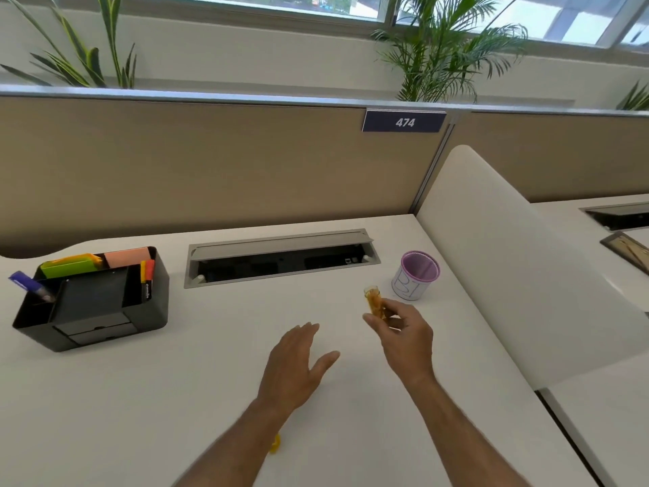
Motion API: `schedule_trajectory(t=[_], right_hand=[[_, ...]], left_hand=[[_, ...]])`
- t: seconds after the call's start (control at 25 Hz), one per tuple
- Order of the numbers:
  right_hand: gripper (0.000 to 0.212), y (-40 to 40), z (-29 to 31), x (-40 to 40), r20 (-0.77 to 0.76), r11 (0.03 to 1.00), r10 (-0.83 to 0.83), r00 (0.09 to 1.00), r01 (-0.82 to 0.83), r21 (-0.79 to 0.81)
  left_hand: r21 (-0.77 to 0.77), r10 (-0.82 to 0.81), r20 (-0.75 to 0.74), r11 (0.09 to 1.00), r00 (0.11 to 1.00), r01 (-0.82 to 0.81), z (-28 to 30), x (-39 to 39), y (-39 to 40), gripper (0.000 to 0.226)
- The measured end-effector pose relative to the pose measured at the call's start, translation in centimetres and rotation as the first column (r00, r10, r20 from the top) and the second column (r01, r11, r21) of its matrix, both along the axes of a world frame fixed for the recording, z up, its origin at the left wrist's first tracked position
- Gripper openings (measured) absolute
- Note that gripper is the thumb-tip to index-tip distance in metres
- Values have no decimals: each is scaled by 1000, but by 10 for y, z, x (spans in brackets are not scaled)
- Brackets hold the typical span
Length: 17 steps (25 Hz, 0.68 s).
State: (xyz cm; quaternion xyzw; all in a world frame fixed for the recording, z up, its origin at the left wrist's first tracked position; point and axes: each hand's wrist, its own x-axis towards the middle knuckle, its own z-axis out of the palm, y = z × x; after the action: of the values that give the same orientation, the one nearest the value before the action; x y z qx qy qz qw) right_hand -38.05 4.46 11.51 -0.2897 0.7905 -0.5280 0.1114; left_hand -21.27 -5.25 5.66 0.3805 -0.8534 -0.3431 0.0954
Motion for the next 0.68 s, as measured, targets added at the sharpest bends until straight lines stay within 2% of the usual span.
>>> schedule_trajectory(t=[0.12, 0.28, 0.4, 0.68], right_hand=[[33, -6, 11, -65, -124, 993, -106, 987, 111, 33], [31, -16, 15, -138, -277, 959, -194, 941, 241, 146], [38, -30, 10, -172, -333, 932, -201, 921, 284, 223], [29, -53, -6, -187, -327, 942, -247, 912, 305, 142]], left_hand=[[-92, -113, 232, 986, 966, 137, -28, -21, -19, 108], [-46, -167, 415, 978, 894, 204, -55, -34, -23, 115], [-38, -193, 479, 970, 856, 241, -63, -36, -24, 110], [-12, -217, 518, 965, 827, 261, -62, -37, -25, 108]])
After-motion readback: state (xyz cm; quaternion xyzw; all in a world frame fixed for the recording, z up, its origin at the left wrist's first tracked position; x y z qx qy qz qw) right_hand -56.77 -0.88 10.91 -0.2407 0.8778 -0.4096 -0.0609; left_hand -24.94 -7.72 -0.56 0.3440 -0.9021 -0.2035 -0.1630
